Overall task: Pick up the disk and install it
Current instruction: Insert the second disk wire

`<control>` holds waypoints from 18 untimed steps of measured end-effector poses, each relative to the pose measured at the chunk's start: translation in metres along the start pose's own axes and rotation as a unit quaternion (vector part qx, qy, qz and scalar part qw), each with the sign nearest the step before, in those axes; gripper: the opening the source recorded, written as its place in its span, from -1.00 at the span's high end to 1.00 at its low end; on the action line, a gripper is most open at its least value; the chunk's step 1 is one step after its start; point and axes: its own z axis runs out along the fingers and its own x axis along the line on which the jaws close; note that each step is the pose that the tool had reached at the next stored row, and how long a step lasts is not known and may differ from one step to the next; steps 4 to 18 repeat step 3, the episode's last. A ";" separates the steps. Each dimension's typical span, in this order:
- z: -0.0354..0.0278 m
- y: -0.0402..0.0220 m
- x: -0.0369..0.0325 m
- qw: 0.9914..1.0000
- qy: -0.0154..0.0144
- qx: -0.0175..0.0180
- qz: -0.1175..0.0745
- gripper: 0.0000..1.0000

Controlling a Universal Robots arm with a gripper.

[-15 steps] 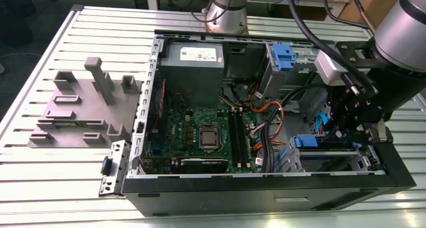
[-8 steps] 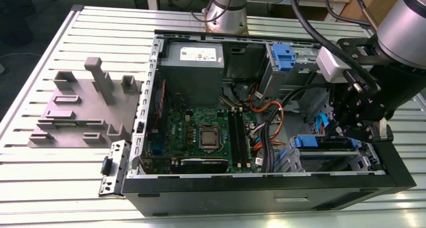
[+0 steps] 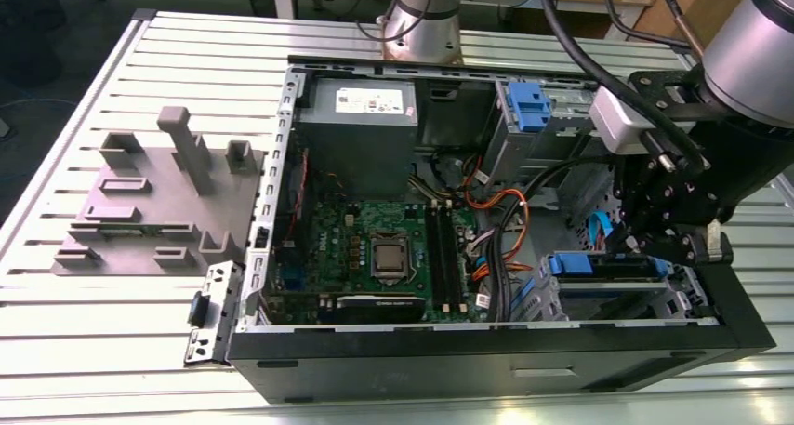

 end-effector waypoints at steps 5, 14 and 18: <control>-0.0001 0.0000 0.0000 1.000 0.000 0.000 0.000 0.79; -0.0001 0.0000 0.0000 1.000 0.000 0.000 0.000 0.79; -0.0001 0.0000 0.0000 1.000 0.000 0.000 0.000 0.79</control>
